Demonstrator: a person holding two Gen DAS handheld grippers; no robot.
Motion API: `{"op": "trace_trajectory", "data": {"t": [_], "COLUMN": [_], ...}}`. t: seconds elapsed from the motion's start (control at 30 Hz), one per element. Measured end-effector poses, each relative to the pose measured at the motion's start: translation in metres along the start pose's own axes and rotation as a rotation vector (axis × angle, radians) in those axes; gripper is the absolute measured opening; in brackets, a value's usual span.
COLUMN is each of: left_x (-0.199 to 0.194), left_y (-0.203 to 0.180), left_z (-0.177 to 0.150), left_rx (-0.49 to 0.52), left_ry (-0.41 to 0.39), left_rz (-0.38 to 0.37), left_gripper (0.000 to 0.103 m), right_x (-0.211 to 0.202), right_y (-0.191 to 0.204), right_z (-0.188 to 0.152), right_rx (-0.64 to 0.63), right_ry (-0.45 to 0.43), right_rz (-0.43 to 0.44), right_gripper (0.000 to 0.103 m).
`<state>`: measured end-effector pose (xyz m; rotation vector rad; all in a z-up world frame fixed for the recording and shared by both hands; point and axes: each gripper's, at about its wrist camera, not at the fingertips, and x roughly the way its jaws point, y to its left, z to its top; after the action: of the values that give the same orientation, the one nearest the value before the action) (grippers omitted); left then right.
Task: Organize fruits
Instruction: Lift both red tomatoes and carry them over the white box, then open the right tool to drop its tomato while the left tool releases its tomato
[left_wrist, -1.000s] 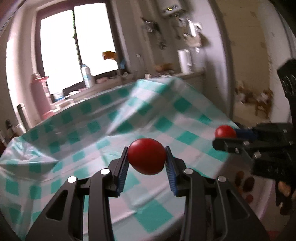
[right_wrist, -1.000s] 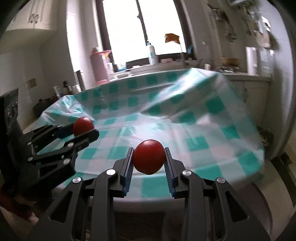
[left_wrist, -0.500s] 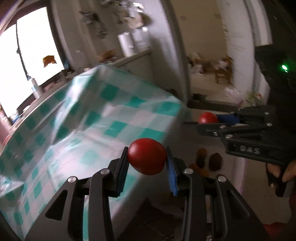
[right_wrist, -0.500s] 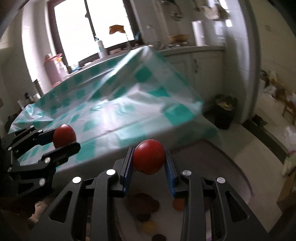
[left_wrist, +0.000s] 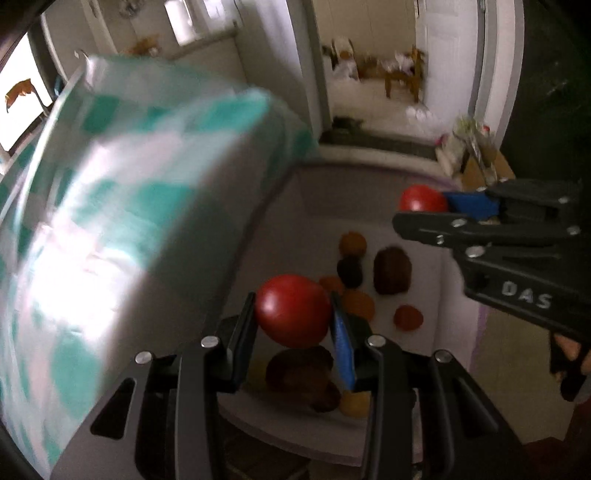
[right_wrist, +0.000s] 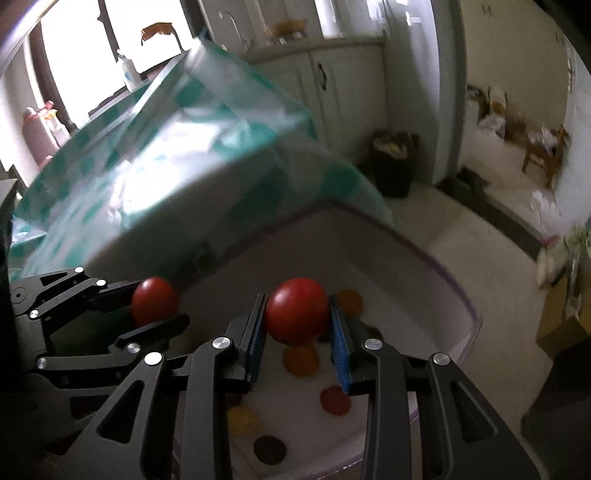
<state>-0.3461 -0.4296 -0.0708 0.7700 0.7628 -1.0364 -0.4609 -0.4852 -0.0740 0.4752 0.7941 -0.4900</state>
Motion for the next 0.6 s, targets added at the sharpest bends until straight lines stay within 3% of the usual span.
{"op": "trace_trajectory", "data": {"t": [0.13,0.23,0.6], "left_x": [0.043,0.067,0.115], "left_y": [0.001,0.006,0.013], "left_z": [-0.011,-0.018,-0.026], "left_rx": [0.017,0.006,0.001], "left_ry": [0.092,0.144,0.219], "left_rz": [-0.015,-0.019,-0.014], "left_gripper": [0.038,0.038,0.038], "right_x": [0.029,0.049,0.092], "right_y": [0.001,0.003,0.016], "right_z": [-0.016,-0.027,-0.057], "right_rx": [-0.025,-0.028,-0.083], "right_ry": [0.088,0.15,0.281], "right_rz": [-0.064,-0.066,-0.079], "right_gripper": [0.032,0.032,0.032]}}
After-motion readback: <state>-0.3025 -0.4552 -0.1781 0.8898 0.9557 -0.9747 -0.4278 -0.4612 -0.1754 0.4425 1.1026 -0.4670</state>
